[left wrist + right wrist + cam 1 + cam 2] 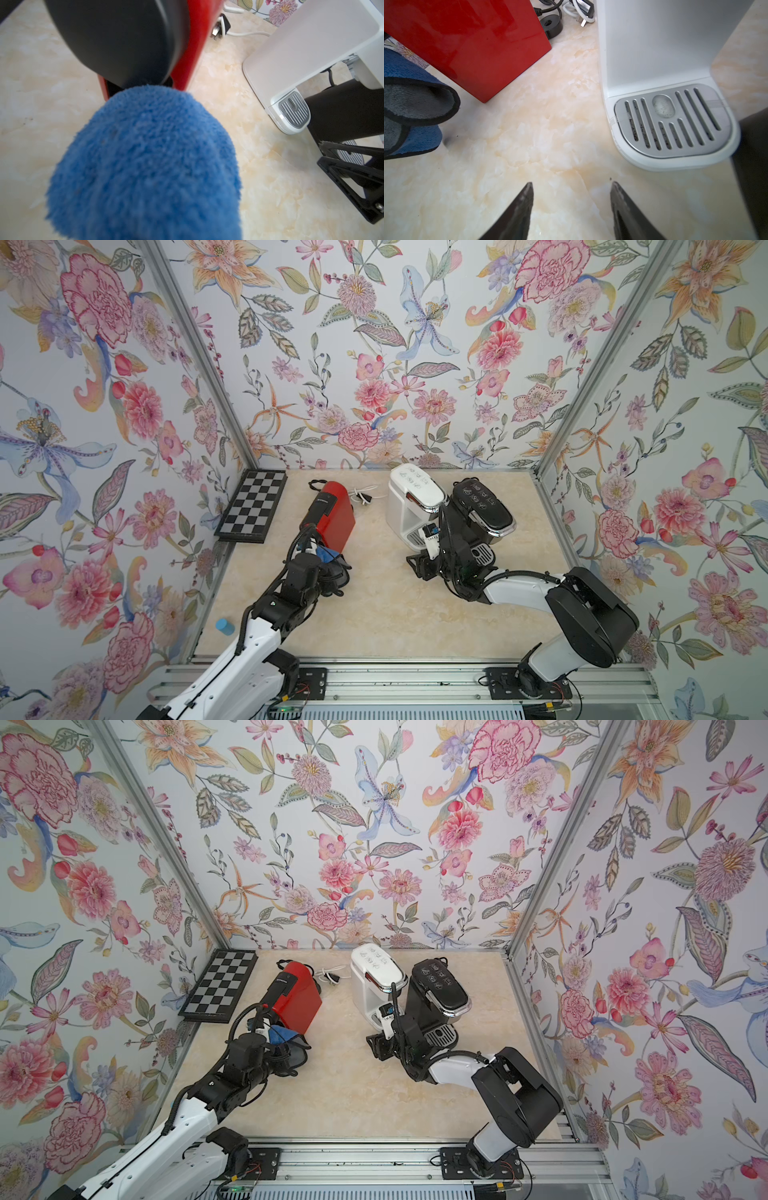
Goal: Wipe the surface of a coffee machine
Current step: Place the cleaning item at the center of the board.
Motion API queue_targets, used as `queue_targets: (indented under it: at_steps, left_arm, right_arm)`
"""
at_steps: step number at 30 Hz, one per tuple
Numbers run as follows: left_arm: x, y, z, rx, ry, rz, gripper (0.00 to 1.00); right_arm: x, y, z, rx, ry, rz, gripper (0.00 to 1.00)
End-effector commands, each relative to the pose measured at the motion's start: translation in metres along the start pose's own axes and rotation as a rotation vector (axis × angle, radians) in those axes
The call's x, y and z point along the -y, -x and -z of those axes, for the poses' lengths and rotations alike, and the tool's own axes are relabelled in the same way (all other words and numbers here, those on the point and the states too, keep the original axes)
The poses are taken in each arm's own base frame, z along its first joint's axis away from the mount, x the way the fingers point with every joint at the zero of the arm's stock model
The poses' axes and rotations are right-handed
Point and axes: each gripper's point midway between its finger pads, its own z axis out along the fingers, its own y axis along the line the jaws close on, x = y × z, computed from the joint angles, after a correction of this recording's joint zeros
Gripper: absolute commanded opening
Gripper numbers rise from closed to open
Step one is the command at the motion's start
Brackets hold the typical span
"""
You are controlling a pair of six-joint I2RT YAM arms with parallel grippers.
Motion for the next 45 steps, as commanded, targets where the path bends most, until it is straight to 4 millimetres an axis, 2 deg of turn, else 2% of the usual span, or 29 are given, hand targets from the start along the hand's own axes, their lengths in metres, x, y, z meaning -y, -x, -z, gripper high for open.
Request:
queue_targets:
  at_steps: [1, 9, 12, 15, 17, 23, 26, 29, 32, 36, 40, 45]
  left_arm:
    - [0.034, 0.019, -0.004, 0.048, -0.071, 0.003, 0.04]
    - [0.109, 0.013, -0.033, 0.061, -0.273, -0.039, 0.04]
    - [0.133, 0.006, -0.040, 0.072, -0.339, -0.035, 0.09]
    - [0.142, -0.005, -0.050, 0.049, -0.373, -0.020, 0.12]
    - [0.143, -0.014, -0.058, 0.030, -0.375, -0.018, 0.18]
    - [0.128, -0.033, -0.073, -0.009, -0.315, -0.034, 0.58]
    - [0.118, -0.031, -0.071, 0.006, -0.263, -0.062, 0.73]
    - [0.106, -0.020, -0.068, 0.031, -0.176, -0.112, 0.84]
    - [0.091, -0.006, -0.060, 0.056, -0.074, -0.165, 0.91]
    - [0.065, 0.017, -0.038, 0.120, 0.040, -0.181, 0.99]
    - [0.042, 0.033, -0.016, 0.181, 0.067, -0.141, 0.99]
    - [0.024, 0.047, 0.005, 0.248, 0.066, -0.103, 0.99]
  right_arm:
    - [-0.005, 0.006, -0.004, 0.005, 0.007, 0.007, 0.60]
    - [-0.002, 0.007, -0.001, 0.011, -0.009, 0.015, 0.60]
    - [-0.003, 0.008, 0.000, 0.012, -0.007, 0.015, 0.60]
    - [-0.003, 0.009, 0.000, 0.015, -0.007, 0.016, 0.60]
    - [-0.002, 0.009, 0.001, 0.015, -0.008, 0.017, 0.60]
    - [-0.003, 0.010, 0.002, 0.018, -0.008, 0.016, 0.60]
    - [-0.002, 0.010, 0.002, 0.018, -0.012, 0.018, 0.60]
    - [-0.002, 0.009, 0.002, 0.018, -0.012, 0.018, 0.60]
    - [-0.002, 0.009, 0.002, 0.022, -0.015, 0.020, 0.60]
    - [-0.001, 0.012, 0.008, 0.045, -0.021, 0.018, 0.60]
    - [0.002, 0.015, 0.011, 0.051, -0.034, 0.019, 0.60]
    - [0.006, 0.021, 0.022, 0.075, -0.053, 0.005, 0.60]
